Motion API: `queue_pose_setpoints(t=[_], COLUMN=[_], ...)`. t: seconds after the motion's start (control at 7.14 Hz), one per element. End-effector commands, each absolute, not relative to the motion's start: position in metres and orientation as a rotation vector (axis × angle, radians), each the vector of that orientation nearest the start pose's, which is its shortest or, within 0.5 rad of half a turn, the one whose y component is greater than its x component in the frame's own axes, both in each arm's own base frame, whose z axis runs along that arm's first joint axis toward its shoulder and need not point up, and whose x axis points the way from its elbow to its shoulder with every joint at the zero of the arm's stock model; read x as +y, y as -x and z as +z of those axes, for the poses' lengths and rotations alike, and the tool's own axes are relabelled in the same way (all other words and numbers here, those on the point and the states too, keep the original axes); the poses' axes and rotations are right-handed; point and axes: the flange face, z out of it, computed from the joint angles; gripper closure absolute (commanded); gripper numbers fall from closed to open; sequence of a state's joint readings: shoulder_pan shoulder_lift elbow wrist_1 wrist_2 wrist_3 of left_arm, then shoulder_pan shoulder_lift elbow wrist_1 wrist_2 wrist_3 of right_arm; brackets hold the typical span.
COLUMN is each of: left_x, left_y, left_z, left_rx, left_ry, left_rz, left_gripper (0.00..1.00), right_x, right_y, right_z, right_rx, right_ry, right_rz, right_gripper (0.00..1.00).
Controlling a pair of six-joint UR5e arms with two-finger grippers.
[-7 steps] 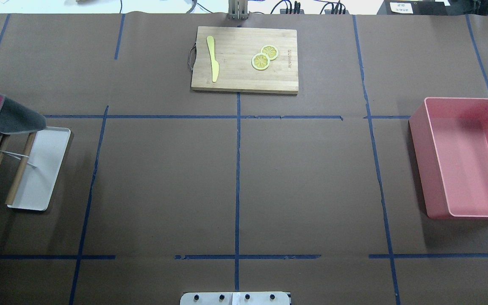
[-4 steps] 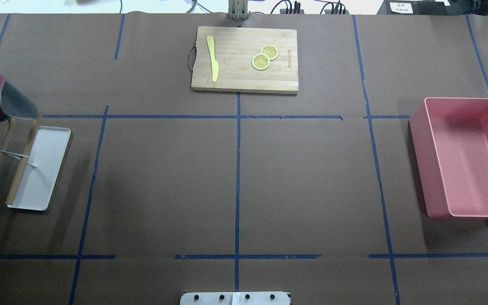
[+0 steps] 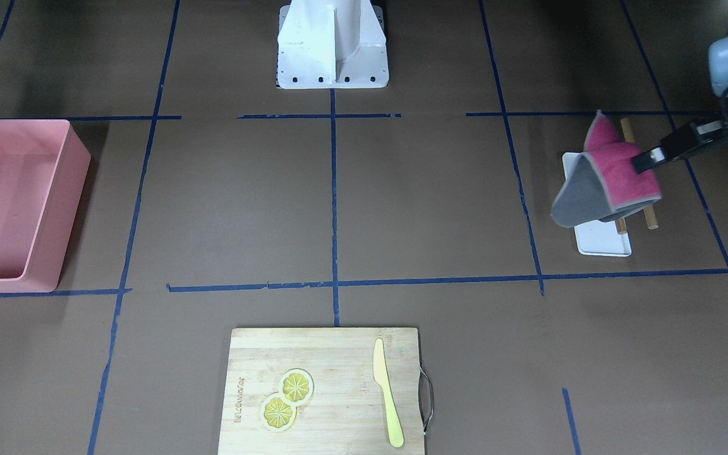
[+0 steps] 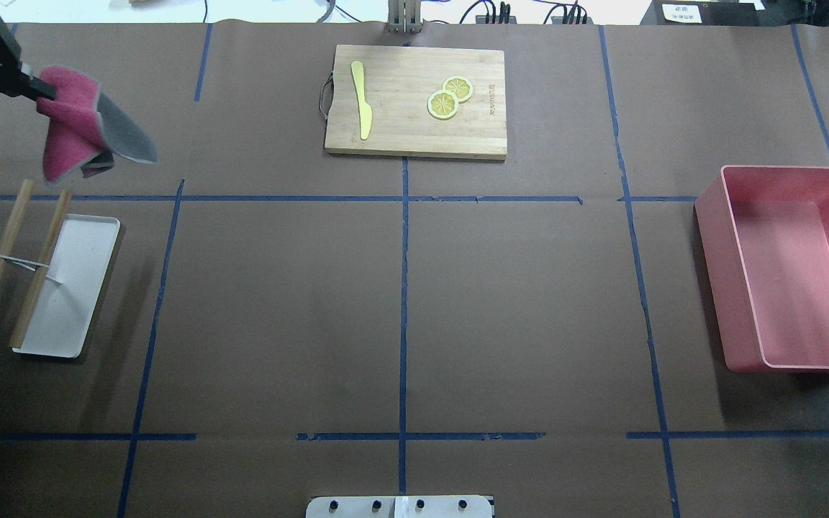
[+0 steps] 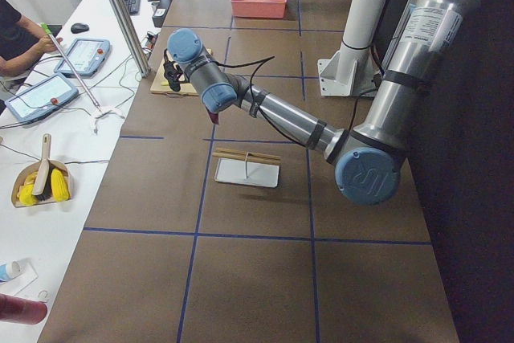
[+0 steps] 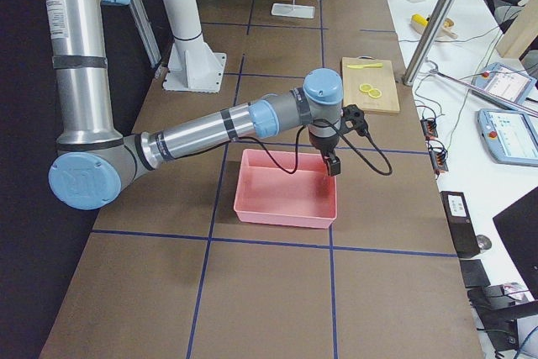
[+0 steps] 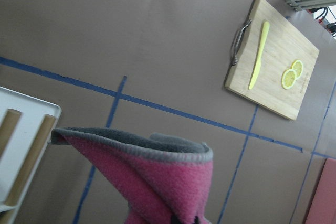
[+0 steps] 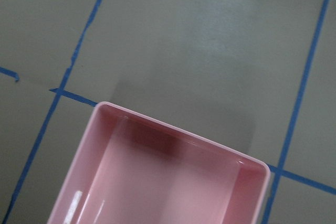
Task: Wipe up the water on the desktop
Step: 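Lift the pink cloth with the left gripper while the right arm approaches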
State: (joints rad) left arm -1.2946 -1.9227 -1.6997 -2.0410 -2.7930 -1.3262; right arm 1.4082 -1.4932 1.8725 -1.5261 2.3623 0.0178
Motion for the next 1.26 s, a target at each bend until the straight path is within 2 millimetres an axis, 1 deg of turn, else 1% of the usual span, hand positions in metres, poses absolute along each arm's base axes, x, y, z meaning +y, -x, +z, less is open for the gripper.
queue_pose_setpoints(t=[0.0,0.14,0.28,0.42,0.56,0.7,0.84,0.98,1.12], left_x=[-0.574,-0.570,-0.570,-0.564,-0.554,-0.537,-0.524,-0.524,-0.525], left_y=[-0.193,-0.222,-0.240,-0.263,-0.292,-0.332,-0.364,-0.375,-0.378], left_z=[0.281,0.272,0.256,0.238,0.216,0.194,0.170,0.150,0.146], left_rx=[1.310,1.291,1.288,1.290,1.295,1.301,1.316,1.327,1.327], left_ry=[0.225,0.225,0.230,0.261,0.259,0.237,0.240,0.295,0.318], left_rz=[-0.349,-0.369,-0.406,-0.443,-0.473,-0.527,-0.592,-0.672,-0.697], left_gripper=[0.99,0.99,0.99,0.99,0.99,0.99,0.99,0.99,0.99], right_x=[-0.535,-0.535,-0.527,-0.508,-0.478,-0.448,-0.413,-0.374,-0.330], right_y=[0.116,0.143,0.172,0.220,0.280,0.341,0.394,0.438,0.480], right_z=[0.402,0.379,0.356,0.339,0.309,0.275,0.241,0.220,0.190], right_rx=[-0.890,-0.905,-0.946,-1.009,-1.041,-1.066,-1.109,-1.134,-1.171], right_ry=[-0.438,-0.492,-0.587,-0.703,-0.775,-0.838,-0.878,-0.904,-0.933], right_rz=[-0.401,-0.329,-0.219,-0.167,-0.129,-0.111,-0.120,-0.137,-0.144], right_gripper=[0.00,0.00,0.00,0.00,0.00,0.00,0.00,0.00,0.00])
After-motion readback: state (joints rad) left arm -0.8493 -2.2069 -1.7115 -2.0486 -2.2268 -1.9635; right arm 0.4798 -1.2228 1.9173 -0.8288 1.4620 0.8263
